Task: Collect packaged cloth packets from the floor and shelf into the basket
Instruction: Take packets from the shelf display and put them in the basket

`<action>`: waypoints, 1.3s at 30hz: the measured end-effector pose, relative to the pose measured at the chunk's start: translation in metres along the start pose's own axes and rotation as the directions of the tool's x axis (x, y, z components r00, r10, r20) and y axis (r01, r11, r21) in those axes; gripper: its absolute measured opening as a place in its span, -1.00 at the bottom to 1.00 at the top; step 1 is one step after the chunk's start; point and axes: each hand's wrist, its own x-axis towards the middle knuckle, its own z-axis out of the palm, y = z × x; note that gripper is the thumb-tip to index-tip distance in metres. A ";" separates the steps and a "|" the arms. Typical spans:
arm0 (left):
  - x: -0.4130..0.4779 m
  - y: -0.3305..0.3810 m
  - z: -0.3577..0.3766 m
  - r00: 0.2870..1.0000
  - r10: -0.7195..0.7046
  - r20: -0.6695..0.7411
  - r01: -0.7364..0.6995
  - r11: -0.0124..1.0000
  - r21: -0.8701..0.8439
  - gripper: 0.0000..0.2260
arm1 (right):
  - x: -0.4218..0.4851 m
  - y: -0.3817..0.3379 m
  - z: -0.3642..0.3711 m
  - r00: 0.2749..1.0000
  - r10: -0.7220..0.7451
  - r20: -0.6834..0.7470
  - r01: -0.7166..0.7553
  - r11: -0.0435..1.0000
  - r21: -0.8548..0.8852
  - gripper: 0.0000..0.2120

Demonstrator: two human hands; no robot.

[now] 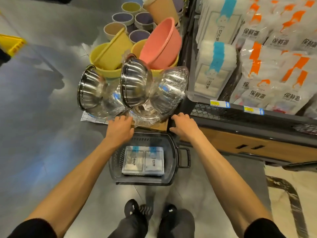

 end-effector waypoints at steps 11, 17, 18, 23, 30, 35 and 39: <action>0.090 -0.062 0.191 0.998 -0.026 0.050 0.029 0.997 -0.066 -0.61 | 0.133 -0.002 0.180 0.999 0.038 0.024 -0.038 0.999 0.016 -0.50; 0.149 -0.080 0.336 0.998 -0.031 0.063 0.040 0.988 -0.151 -0.57 | 0.212 0.018 0.318 0.998 0.055 -0.022 -0.054 0.997 0.053 -0.50; 0.158 -0.082 0.362 0.998 -0.036 0.051 0.044 0.985 -0.167 -0.57 | 0.226 0.023 0.342 0.999 0.051 -0.017 -0.050 0.998 0.045 -0.49; 0.200 -0.091 0.480 0.987 -0.143 0.073 0.153 0.974 -0.166 -0.55 | 0.299 0.035 0.442 0.995 0.053 0.088 -0.050 0.998 -0.030 -0.46; 0.233 -0.099 0.592 0.950 -0.283 0.132 0.305 0.930 -0.206 -0.51 | 0.348 0.055 0.551 0.987 0.158 0.005 -0.158 0.982 0.103 -0.52; 0.242 -0.091 0.636 0.896 -0.361 0.259 0.432 0.844 -0.317 -0.46 | 0.355 0.060 0.601 0.953 0.304 -0.020 -0.294 0.935 0.196 -0.52; 0.236 -0.093 0.660 0.807 -0.438 0.396 0.566 0.765 -0.307 -0.39 | 0.353 0.065 0.633 0.914 0.405 0.008 -0.392 0.881 0.264 -0.37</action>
